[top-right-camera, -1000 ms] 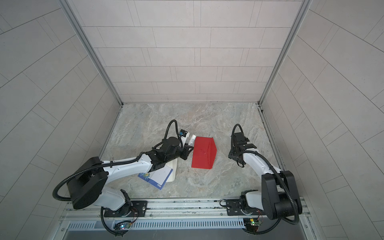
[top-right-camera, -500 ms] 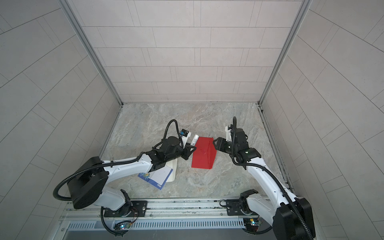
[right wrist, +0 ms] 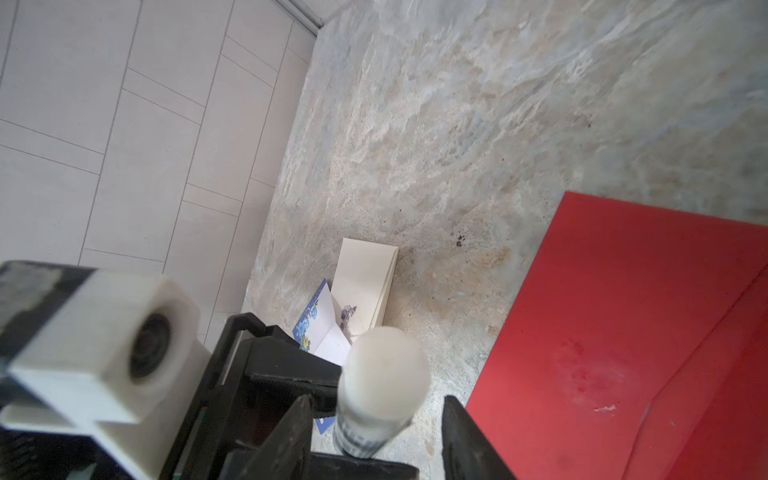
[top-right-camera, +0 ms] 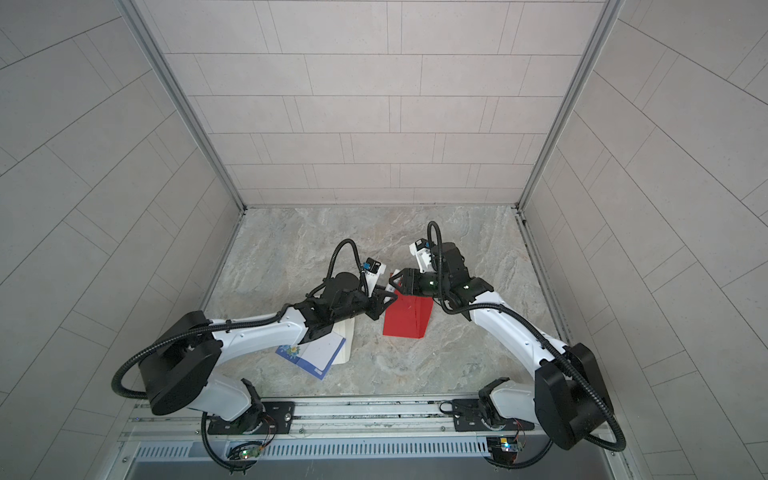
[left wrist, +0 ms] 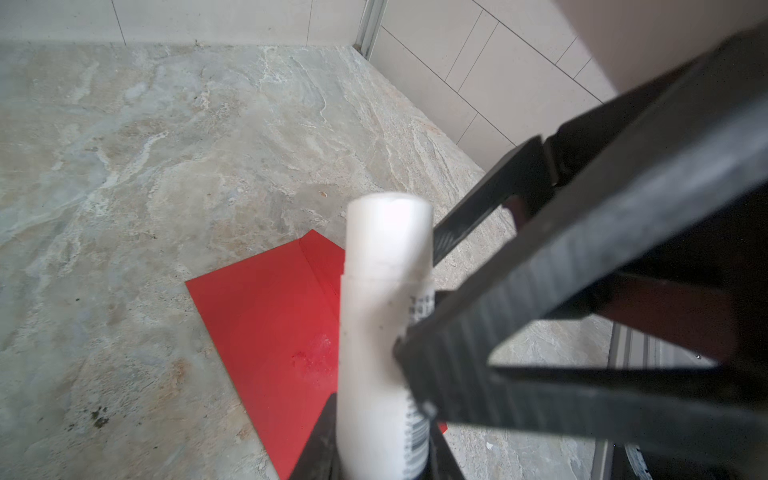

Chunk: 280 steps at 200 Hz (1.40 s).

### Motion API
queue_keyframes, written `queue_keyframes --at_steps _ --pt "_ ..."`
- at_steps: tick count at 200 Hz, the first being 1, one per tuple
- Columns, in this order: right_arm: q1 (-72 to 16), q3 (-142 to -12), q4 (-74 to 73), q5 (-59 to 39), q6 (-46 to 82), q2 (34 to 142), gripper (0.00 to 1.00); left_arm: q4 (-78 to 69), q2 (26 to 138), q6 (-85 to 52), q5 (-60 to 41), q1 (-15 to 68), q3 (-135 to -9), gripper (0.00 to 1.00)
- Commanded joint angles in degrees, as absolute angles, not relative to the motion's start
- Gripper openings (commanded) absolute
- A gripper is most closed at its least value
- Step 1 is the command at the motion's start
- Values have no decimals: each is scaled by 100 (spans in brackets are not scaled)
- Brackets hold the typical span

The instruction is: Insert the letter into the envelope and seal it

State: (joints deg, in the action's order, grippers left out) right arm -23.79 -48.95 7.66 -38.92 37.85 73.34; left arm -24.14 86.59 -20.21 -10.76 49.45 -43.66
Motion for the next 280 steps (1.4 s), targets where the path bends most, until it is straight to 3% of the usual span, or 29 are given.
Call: queue_keyframes --at_steps 1,31,69,80,91,99,115,144,180,240,269,280 --pt "-2510 -5142 966 -4122 3490 7413 51 -2780 8517 -2143 -1011 4903 -4272 0" --pt "-2511 -5210 968 -4061 3489 7611 47 -2940 8517 -2175 -1131 4869 -4264 0" --pt "-2508 -5180 738 -3810 3682 7680 16 -3120 8447 -2361 -1125 4778 -4202 0" --pt "-2473 -5159 708 -3809 3670 7608 11 -3150 8371 -2416 -1128 4742 -4158 12" --pt "-2396 -5183 770 -3940 3587 7561 8 -3130 8241 -2443 -1164 4692 -4113 32" --pt "-2318 -5255 970 -4062 3442 7526 7 -3081 8098 -2463 -1252 4608 -4081 43" --pt "-2166 -5424 1520 -4320 3046 7470 5 -3023 7799 -2721 -1725 4275 -4010 53" --pt "-2081 -5600 2211 -4672 2502 7367 5 -2773 7431 -3310 -3149 3496 -4106 61" --pt "-2099 -5574 2119 -5199 2431 7243 4 -1744 7704 -3065 -4014 3463 -4915 68" --pt "-2300 -5905 2421 -5395 2169 7351 3 -2109 8586 -3520 -4766 3639 -5455 76" --pt "-2430 -6075 2630 -5407 1990 7400 3 -2180 8764 -3559 -4837 3651 -5553 75" --pt "-2451 -6123 2686 -5405 1957 7417 3 -2183 8828 -3566 -4897 3657 -5585 69"
